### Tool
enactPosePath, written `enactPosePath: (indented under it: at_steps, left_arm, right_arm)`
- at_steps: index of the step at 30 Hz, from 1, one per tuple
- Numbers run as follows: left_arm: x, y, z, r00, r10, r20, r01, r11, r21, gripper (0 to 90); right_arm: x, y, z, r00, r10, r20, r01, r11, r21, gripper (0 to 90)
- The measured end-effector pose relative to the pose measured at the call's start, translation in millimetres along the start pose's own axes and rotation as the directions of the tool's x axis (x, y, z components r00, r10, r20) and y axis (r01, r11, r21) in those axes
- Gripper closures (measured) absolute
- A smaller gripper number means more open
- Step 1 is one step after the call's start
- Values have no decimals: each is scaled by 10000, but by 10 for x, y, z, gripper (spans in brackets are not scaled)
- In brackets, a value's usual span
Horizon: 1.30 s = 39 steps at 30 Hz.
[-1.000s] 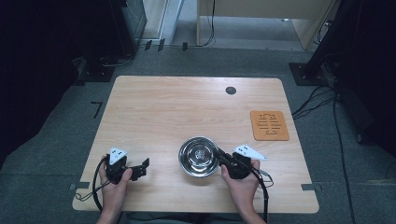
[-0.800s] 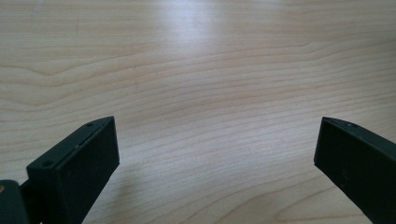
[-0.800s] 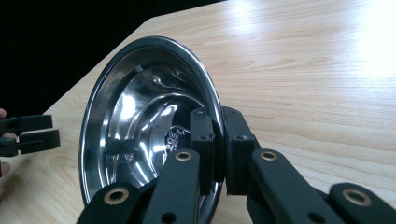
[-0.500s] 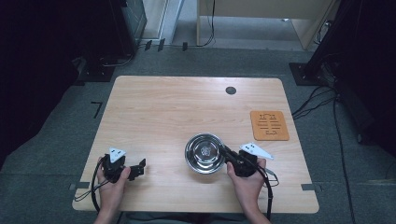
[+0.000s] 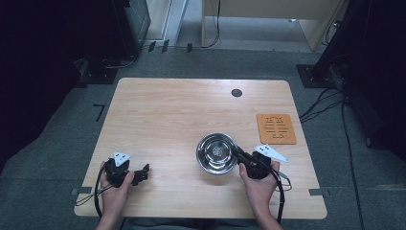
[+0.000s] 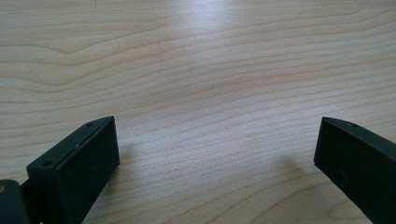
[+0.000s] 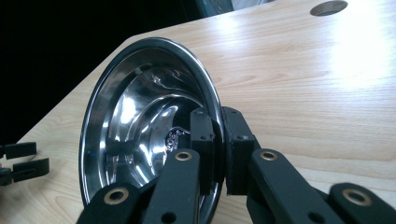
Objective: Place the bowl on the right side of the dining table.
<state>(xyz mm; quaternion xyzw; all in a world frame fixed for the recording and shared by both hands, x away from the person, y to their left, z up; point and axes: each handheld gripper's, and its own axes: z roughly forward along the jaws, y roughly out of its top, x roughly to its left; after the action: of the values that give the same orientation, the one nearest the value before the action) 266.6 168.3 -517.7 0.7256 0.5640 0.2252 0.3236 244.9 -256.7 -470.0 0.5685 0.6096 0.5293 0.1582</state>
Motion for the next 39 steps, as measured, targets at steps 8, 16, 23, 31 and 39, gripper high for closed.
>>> enactPosePath:
  at_steps: [8, 16, 23, 31, 39]
  left_arm:
    - [0, -3, 15, 10000, -1, -68, 1, 10000, 87, 0]
    - [-2, 0, 19, 9999, 22, -103, -21, 9999, 110, 0]
    - [-9, 1, 23, 9999, 67, -159, -64, 9999, 143, 0]
    - [-23, 3, 28, 9995, 184, -260, -178, 9996, 210, 0]
    - [-33, 4, 31, 9991, 238, -360, -229, 9994, 253, 0]
  right_arm:
    - [-87, 58, -50, 9997, 185, 170, -182, 9996, -207, 856]
    - [-173, 109, -91, 9988, 368, 327, -355, 9985, -410, 855]
    - [-244, 140, -126, 9976, 533, 439, -508, 9971, -561, 855]
    - [-304, 160, -150, 9963, 658, 559, -621, 9959, -660, 856]
    - [-372, 200, -202, 9941, 849, 680, -790, 9933, -848, 856]
